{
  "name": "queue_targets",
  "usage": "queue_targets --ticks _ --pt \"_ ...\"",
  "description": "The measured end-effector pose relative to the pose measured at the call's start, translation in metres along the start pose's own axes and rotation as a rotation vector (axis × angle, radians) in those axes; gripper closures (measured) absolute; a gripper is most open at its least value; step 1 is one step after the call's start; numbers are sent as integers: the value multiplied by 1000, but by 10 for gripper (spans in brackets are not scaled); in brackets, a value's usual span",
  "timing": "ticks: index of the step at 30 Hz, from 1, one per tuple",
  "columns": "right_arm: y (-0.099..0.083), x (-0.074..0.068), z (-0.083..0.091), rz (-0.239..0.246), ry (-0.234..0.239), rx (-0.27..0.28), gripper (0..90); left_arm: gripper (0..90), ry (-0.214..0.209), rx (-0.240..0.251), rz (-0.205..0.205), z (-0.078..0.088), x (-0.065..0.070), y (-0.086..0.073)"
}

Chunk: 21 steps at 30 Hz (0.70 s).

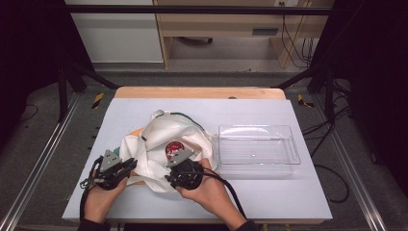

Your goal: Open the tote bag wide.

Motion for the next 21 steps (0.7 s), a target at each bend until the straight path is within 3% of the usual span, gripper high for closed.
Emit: queue_targets --ticks 4,7,12,14,15,21 --pt "-5 -2 -12 -3 -2 -44 694 818 -2 8 4 2 1 1" --pt "-11 -5 -16 12 4 -63 881 822 7 37 12 5 -1 4" --pt "-17 -13 -10 49 -11 -34 899 822 19 39 9 10 -2 2" --pt "-21 -15 -10 43 -12 -28 900 823 17 24 9 11 -2 -1" --pt "-32 -18 -13 31 7 -16 900 822 17 7 -1 11 -2 -4" --pt "-43 -21 -18 7 21 -2 900 821 18 2 13 8 -2 -8"
Point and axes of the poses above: each handheld gripper's, and its own axes: z roughly backward along the jaws, y roughly out of its top, x roughly to its right, the point moved 5 cm from there along -z, roughly forward along the jaws, and after that the axes turned 3 degrees about x, right-handed, at the moved point
